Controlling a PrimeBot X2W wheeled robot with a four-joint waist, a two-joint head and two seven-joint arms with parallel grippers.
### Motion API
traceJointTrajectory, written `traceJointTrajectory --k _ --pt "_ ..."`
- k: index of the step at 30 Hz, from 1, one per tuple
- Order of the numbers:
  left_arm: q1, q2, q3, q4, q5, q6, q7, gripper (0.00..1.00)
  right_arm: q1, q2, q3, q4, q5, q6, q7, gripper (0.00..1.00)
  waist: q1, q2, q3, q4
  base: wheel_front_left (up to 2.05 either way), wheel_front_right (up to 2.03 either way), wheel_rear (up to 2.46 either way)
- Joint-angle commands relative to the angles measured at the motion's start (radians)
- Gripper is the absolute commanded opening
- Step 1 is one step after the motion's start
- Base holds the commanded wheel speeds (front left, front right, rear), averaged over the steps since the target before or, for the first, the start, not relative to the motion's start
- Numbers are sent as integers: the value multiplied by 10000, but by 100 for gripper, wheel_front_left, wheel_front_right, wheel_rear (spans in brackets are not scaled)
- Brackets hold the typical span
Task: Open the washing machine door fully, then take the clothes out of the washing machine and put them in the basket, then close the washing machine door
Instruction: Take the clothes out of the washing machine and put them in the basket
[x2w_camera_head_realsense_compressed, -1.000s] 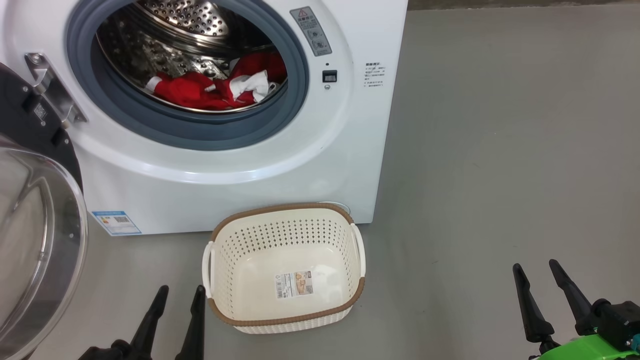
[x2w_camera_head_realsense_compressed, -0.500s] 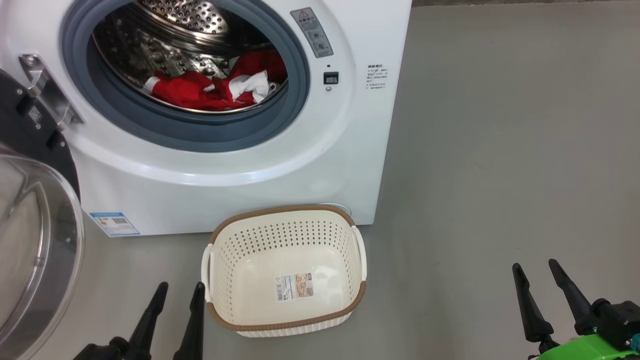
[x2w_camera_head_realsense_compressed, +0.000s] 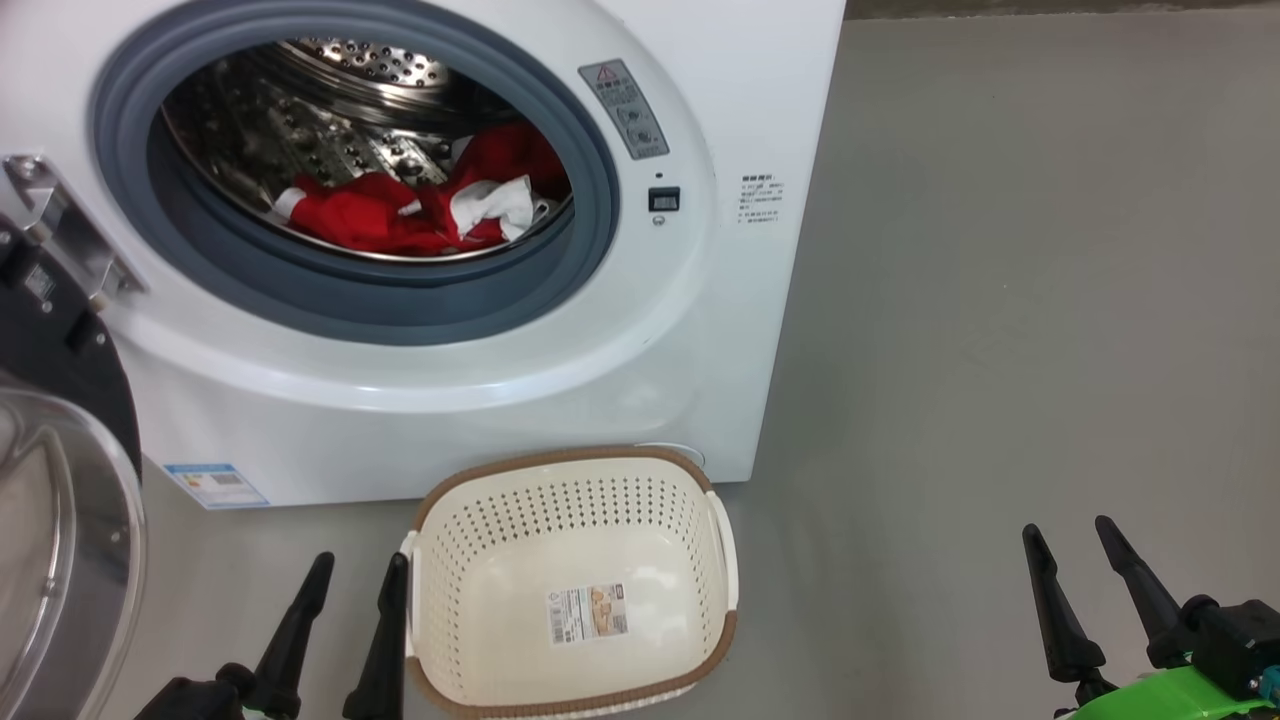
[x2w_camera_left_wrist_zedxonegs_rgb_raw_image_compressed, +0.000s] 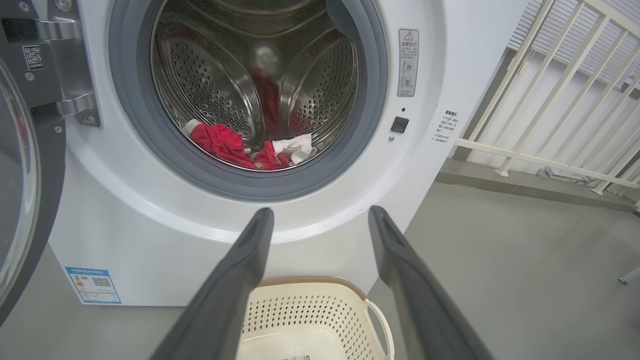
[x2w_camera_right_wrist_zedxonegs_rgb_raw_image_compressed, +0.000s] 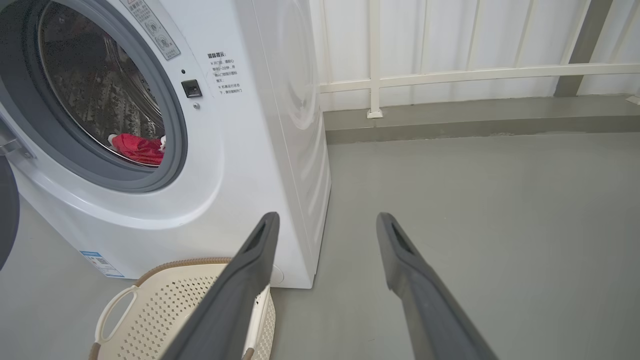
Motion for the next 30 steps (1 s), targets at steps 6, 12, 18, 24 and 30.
traceJointTrajectory --k 6,12,18,24,30 --pt "-432 102 402 -299 164 13 -53 100 -297 -128 167 -264 -10 63 -92 100 0 0 16 -9 59 -59 0" --pt "-416 125 258 -336 89 13 -53 100 -266 -125 161 -276 -9 63 -92 100 0 0 10 4 3 -3 0" --pt "-377 111 298 -361 106 13 -53 100 -248 -124 174 -290 -22 63 -92 100 0 0 18 27 0 0 0" --pt "-376 106 300 -313 102 13 -53 100 -263 -137 183 -292 -15 63 -92 100 0 0 57 36 0 0 0" --pt "-416 108 291 -290 60 13 -53 100 -280 -137 188 -313 -25 63 -92 100 0 0 132 36 0 0 0"
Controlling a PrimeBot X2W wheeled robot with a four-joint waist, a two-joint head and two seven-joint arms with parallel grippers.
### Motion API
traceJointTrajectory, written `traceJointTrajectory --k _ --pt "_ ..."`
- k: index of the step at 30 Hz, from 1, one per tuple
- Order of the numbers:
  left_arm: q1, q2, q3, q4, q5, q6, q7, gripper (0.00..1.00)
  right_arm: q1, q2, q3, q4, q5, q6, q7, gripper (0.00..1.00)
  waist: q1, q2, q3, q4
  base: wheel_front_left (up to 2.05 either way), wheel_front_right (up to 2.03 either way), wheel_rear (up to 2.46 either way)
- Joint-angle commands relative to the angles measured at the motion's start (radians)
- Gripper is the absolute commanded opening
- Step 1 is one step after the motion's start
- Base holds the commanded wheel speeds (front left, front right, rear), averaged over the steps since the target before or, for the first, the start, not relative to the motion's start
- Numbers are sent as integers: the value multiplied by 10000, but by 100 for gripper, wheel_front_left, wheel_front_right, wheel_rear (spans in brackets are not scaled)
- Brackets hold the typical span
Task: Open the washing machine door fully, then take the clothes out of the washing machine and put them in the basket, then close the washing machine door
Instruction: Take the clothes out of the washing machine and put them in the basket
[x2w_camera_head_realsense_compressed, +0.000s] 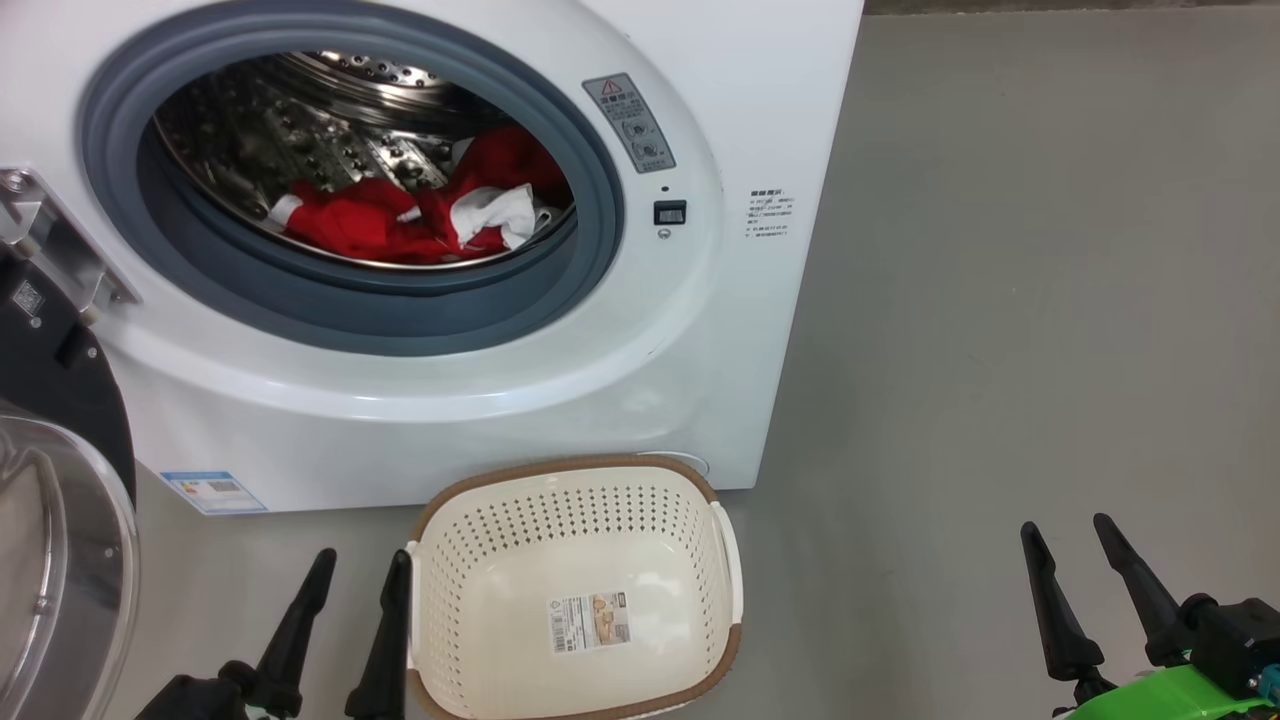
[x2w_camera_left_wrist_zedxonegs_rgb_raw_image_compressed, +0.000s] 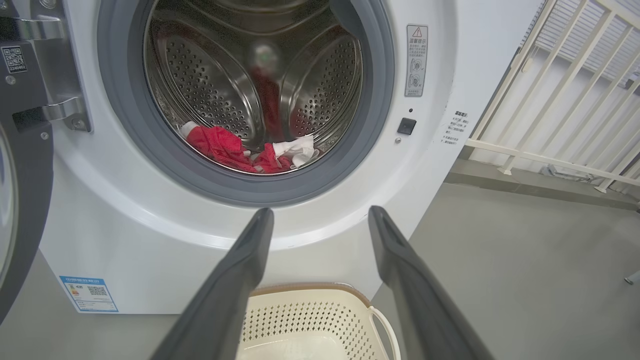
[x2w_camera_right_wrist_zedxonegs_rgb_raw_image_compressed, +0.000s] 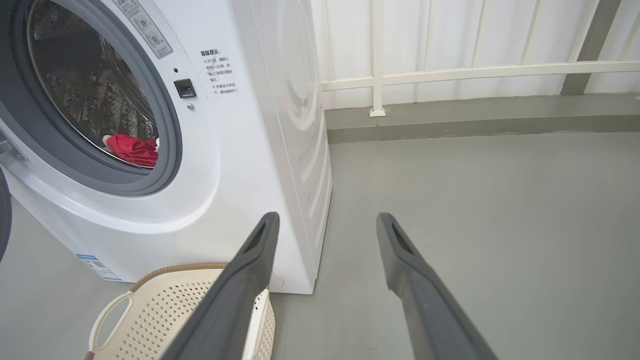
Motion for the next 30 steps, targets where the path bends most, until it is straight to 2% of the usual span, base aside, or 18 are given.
traceJointTrajectory --k 1,9,17,21,30 --pt "-398 113 310 -212 -36 13 -53 100 -276 -146 177 -268 -20 63 -92 100 0 -1 18 -6 0 0 0" --pt "-983 187 149 178 -25 13 -53 100 -454 -93 214 -289 -27 63 -92 100 0 -1 345 -77 0 0 0" --pt "-3084 433 -237 1272 -5 13 -53 100 -850 25 289 -318 -52 63 -92 100 0 -1 1144 -207 0 0 0" --pt "-4389 663 -603 2139 -174 13 -53 100 -1173 104 340 -358 -59 63 -92 100 0 -1 1697 -340 0 0 0" --pt "-7473 1313 -1613 5100 -1097 13 -53 100 -1811 273 360 -435 -52 63 -92 100 0 -1 2940 -678 0 0 0"
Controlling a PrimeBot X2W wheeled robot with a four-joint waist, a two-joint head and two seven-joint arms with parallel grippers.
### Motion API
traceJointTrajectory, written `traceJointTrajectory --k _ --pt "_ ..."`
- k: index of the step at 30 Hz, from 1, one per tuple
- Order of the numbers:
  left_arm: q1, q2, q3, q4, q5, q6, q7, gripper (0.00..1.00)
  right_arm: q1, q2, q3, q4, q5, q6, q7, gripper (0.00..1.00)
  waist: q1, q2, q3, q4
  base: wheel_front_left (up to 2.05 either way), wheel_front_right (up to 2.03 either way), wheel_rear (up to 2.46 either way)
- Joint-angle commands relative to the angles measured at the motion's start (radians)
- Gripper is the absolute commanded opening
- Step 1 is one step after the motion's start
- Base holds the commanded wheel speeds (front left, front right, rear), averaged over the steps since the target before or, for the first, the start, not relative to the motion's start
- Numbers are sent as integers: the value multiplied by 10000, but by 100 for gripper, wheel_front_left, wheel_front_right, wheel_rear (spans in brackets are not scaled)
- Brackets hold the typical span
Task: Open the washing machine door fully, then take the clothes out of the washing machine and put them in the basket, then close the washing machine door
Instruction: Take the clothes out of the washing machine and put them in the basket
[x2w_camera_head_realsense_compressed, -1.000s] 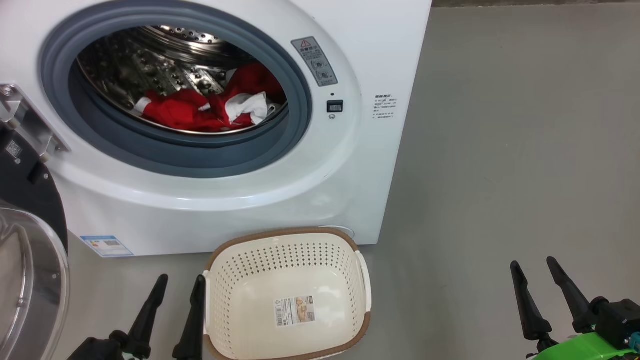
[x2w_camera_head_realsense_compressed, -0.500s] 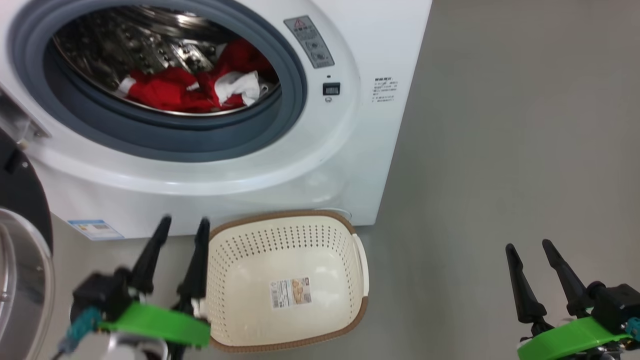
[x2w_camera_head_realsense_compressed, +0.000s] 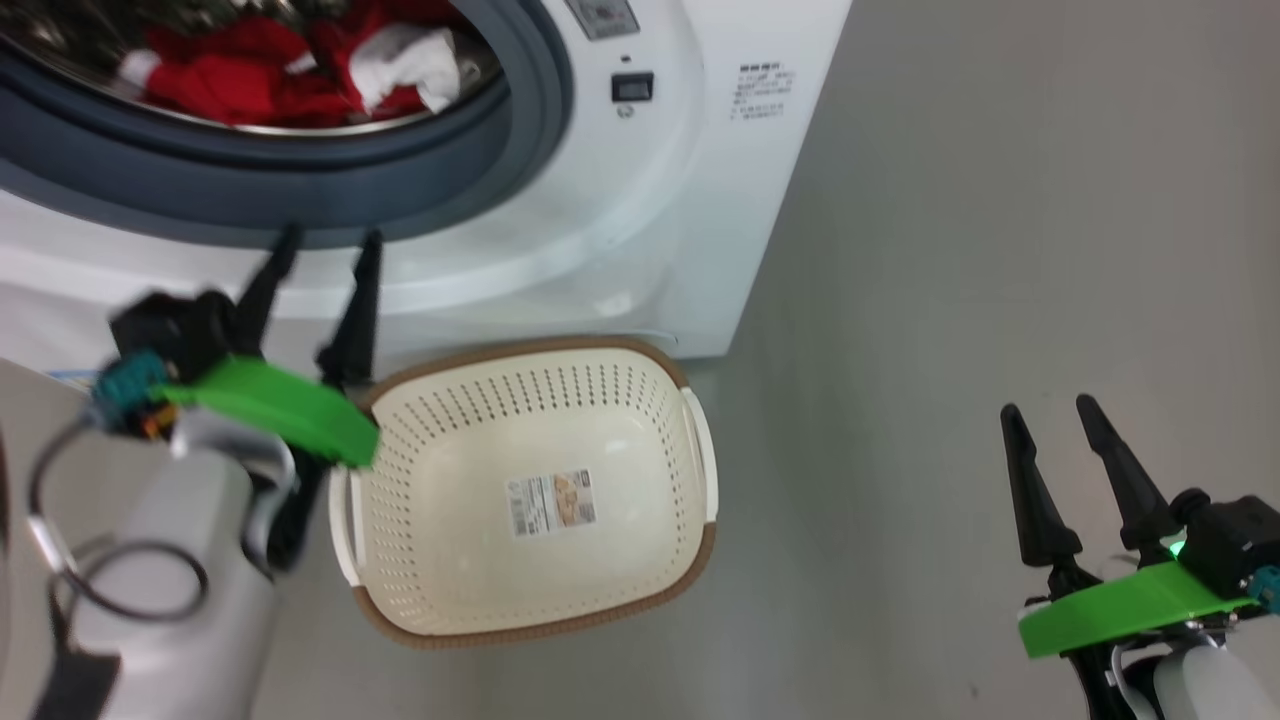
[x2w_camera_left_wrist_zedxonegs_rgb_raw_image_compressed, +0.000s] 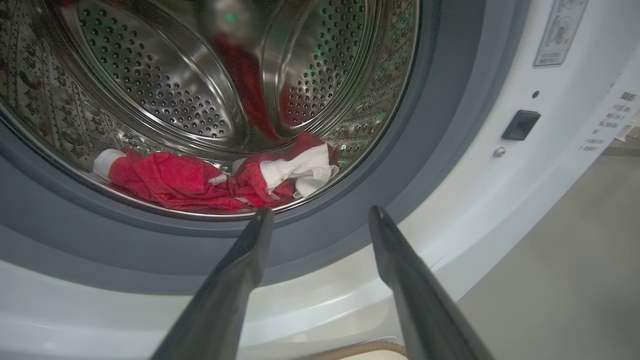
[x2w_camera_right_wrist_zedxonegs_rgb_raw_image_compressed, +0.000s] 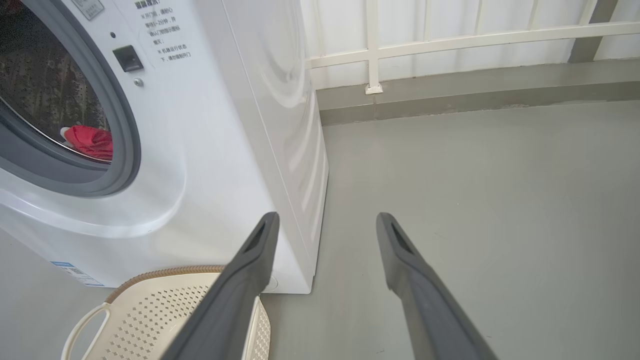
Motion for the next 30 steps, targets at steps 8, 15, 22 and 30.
traceJointTrajectory --k 8,15,22,30 --pt "-2675 944 -617 1667 -666 13 -53 100 -667 79 234 -378 -36 63 -65 100 0 -1 1440 -596 0 0 0" --pt "-4613 1317 -1709 3303 -1366 13 49 100 -1084 213 335 -430 -35 63 -65 100 0 -1 2095 -902 0 0 0" --pt "-5681 1642 -2429 4171 -1773 13 55 100 -1259 300 521 -455 -23 63 -65 100 0 -1 2427 -1171 0 0 0" --pt "-6620 2056 -3011 4655 -2201 13 32 100 -1479 424 793 -604 33 63 -65 100 0 -1 2921 -1511 0 0 0"
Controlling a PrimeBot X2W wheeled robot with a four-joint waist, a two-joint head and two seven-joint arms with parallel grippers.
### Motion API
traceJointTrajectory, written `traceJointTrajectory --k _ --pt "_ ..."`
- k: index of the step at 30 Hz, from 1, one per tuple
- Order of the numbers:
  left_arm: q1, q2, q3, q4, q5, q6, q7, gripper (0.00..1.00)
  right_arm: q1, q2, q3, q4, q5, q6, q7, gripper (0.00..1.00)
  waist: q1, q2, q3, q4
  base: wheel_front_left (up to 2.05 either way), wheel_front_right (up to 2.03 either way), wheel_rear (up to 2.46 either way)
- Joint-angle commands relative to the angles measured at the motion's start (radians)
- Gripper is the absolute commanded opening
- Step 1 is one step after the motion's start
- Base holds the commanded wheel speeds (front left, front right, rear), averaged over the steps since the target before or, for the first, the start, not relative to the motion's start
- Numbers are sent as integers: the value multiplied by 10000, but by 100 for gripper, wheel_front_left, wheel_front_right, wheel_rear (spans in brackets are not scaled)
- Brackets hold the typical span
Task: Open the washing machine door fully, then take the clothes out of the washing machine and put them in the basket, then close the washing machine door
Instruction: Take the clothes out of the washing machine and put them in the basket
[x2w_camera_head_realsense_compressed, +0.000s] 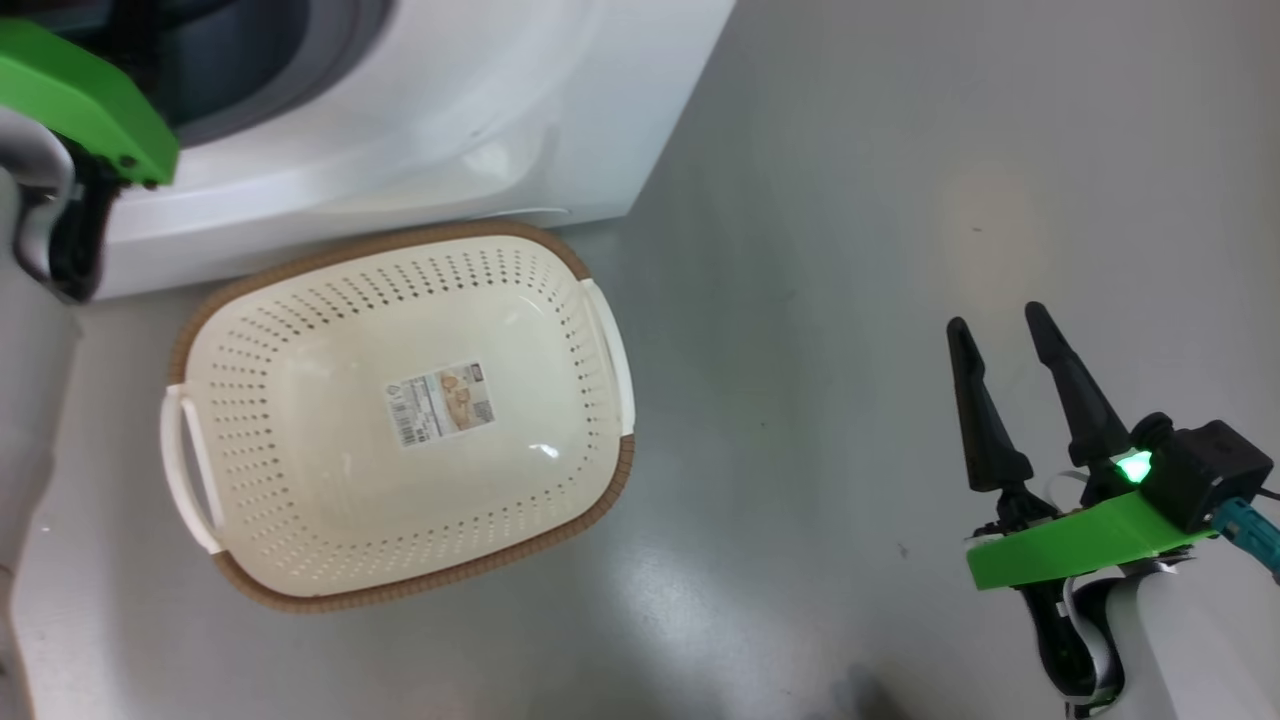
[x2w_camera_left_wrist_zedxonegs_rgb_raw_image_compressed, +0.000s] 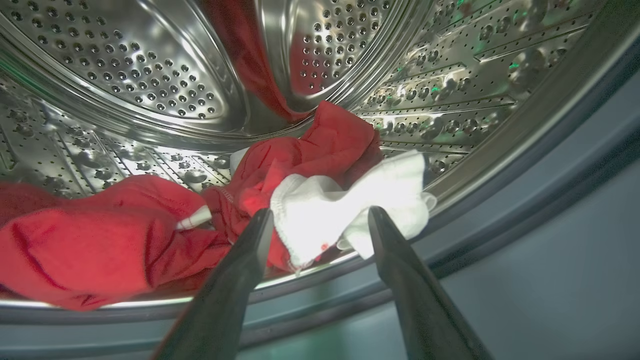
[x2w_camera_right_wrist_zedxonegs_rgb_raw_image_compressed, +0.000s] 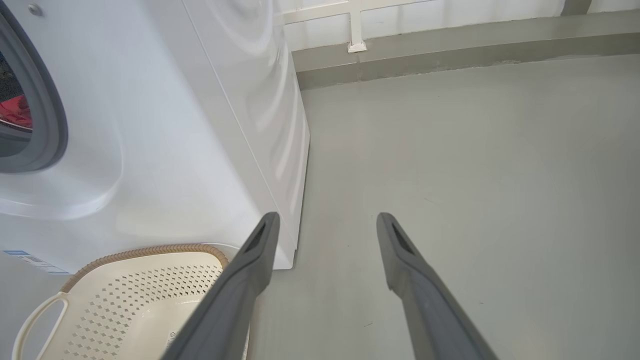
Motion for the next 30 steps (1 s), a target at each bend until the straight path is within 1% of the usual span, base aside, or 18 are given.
traceJointTrajectory --k 1,9,10,12,13,14,15,16,25,30 --pt "-308 589 40 -4 -77 13 -51 100 -127 7 257 -266 42 63 -65 100 0 0 214 -222 0 0 0" --pt "-603 882 -397 485 -462 13 2 100 -100 103 395 -328 81 63 -65 100 0 0 312 -507 0 0 0" --pt "-592 906 -435 532 -524 13 -2 96 -88 110 400 -321 80 63 -65 100 0 0 293 -527 0 0 0" --pt "-574 937 -508 596 -648 13 -9 56 -63 122 401 -308 80 63 -65 100 0 0 252 -558 0 0 0" --pt "-571 949 -554 611 -698 13 -13 40 -60 127 389 -314 90 63 -65 100 0 0 236 -567 0 0 0" --pt "-569 952 -594 610 -755 13 -20 26 -58 130 379 -324 105 63 -65 100 0 0 224 -568 0 0 0" --pt "-565 949 -628 604 -817 13 -27 9 -55 132 371 -333 119 63 -65 100 0 0 213 -565 0 0 0" --pt "-561 946 -667 598 -871 13 -35 0 -54 133 366 -342 133 63 -65 100 0 0 203 -560 0 0 0" --pt "-483 890 -901 433 -1176 13 -114 0 -76 114 365 -382 132 63 -65 100 0 0 122 -441 0 0 0" --pt "-228 992 -526 -13 -1183 13 -131 0 -59 63 329 -364 116 63 -65 100 0 0 -79 -306 0 0 0"
